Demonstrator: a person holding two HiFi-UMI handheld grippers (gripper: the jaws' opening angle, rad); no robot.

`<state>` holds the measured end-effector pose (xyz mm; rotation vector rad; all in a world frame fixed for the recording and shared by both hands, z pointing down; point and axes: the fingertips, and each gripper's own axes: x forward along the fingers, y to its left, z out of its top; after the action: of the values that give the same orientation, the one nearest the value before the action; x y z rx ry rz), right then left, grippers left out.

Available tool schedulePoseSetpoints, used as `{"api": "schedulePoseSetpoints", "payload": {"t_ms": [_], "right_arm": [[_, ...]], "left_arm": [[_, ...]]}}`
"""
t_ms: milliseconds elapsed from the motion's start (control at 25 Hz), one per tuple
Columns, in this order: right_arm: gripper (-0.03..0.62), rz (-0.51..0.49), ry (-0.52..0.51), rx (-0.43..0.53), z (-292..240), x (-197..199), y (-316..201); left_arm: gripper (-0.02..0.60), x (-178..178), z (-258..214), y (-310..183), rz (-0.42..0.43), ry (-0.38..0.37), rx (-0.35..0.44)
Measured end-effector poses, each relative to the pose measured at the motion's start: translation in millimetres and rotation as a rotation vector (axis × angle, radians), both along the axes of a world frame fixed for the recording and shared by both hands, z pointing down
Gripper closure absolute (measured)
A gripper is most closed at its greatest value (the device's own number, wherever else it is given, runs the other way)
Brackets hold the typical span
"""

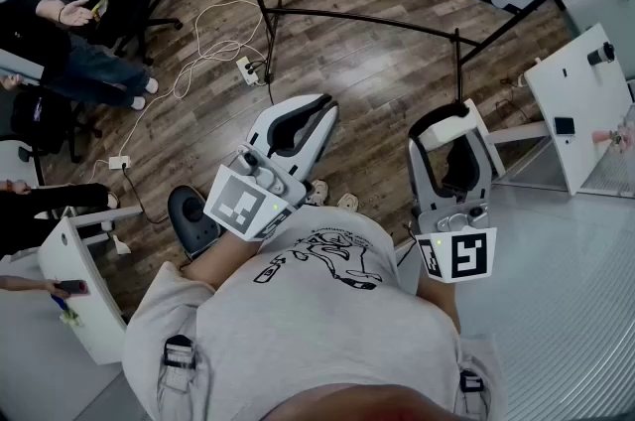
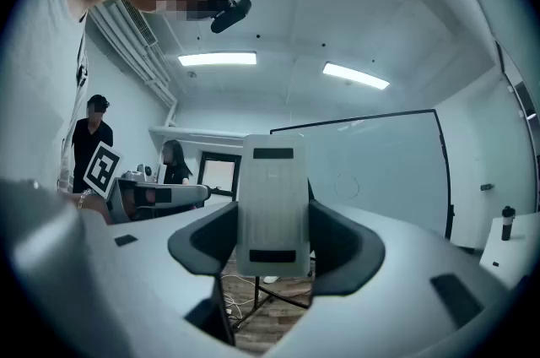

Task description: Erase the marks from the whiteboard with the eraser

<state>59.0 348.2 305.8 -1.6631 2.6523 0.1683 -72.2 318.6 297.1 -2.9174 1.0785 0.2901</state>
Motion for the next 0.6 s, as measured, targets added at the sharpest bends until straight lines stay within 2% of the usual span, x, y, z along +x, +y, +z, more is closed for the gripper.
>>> {"api": "schedulePoseSetpoints", "payload": {"t_ms": [600], "right_arm": [[0.335,0.021,-0.014,-0.006,-0.5,-49.1,-23.2]], "left_arm": [[0.535,-47.4,-1.7,-23.4,0.026,0.003,-0.004]]}}
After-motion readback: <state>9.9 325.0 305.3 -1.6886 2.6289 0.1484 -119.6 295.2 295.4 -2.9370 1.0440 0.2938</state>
